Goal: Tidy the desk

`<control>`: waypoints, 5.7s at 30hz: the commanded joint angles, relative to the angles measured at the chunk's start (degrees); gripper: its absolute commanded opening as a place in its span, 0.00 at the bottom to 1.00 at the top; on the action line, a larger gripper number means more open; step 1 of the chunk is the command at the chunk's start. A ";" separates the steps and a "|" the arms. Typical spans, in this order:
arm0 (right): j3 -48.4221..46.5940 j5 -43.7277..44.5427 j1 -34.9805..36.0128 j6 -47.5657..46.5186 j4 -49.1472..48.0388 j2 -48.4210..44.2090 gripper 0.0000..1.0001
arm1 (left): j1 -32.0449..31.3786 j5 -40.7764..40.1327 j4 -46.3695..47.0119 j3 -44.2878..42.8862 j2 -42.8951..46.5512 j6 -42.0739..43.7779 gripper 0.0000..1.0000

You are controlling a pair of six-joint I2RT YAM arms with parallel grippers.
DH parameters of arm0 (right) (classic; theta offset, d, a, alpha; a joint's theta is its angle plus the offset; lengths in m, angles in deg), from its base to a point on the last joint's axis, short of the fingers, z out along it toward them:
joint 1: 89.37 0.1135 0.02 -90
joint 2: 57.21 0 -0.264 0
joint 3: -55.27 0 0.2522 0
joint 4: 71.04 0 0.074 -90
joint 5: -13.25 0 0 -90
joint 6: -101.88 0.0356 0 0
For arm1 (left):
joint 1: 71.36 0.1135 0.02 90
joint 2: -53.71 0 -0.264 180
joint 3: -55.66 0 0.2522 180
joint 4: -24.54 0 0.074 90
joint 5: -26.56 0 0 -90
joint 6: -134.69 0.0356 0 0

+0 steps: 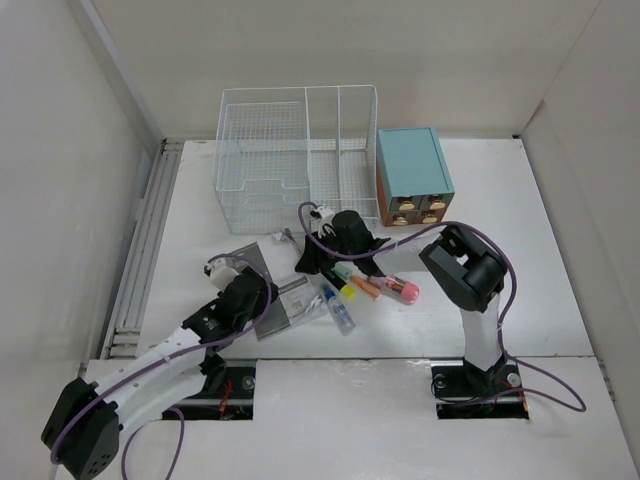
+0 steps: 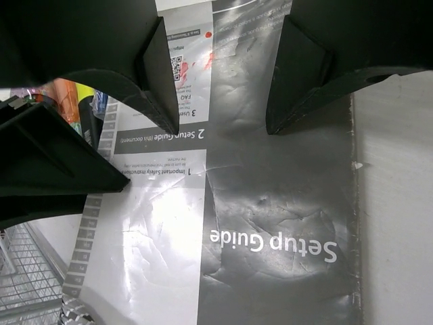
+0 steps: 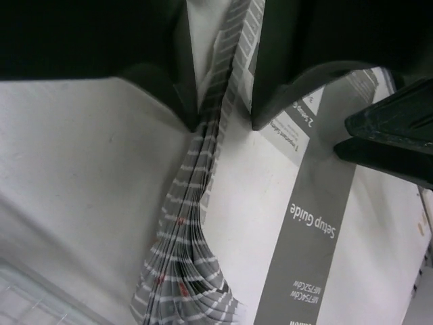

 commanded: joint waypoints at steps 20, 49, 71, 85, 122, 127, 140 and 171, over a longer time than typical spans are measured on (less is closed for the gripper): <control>-5.23 -10.67 -0.39 -10.28 6.62 -13.65 0.00 | -0.87 -4.27 -20.99 -13.21 16.61 2.89 0.69; -5.41 -30.43 -11.02 3.85 -2.77 -21.22 0.00 | -0.87 -2.95 -15.64 -5.48 23.48 0.24 0.71; -0.13 -40.29 -14.01 29.78 -32.92 -21.75 0.00 | -0.87 -9.28 6.15 3.48 37.09 7.36 0.90; 1.54 -43.18 -14.01 47.88 -56.62 -16.83 0.00 | -0.87 -3.22 12.74 4.46 43.87 12.81 0.95; -1.28 -48.38 -12.43 62.47 -76.77 -11.46 0.00 | -0.34 17.44 31.56 -6.18 29.63 19.40 0.49; -1.80 -48.90 -12.43 64.32 -79.51 -11.46 0.00 | -0.34 13.67 23.93 -8.37 28.84 20.02 0.44; -1.80 -48.90 -12.43 64.85 -79.51 -13.84 0.00 | -0.34 7.95 14.77 -10.75 26.64 20.02 0.58; -1.80 -48.28 -12.43 66.43 -79.51 -15.95 0.00 | -0.34 16.65 27.09 -12.33 21.54 25.02 0.00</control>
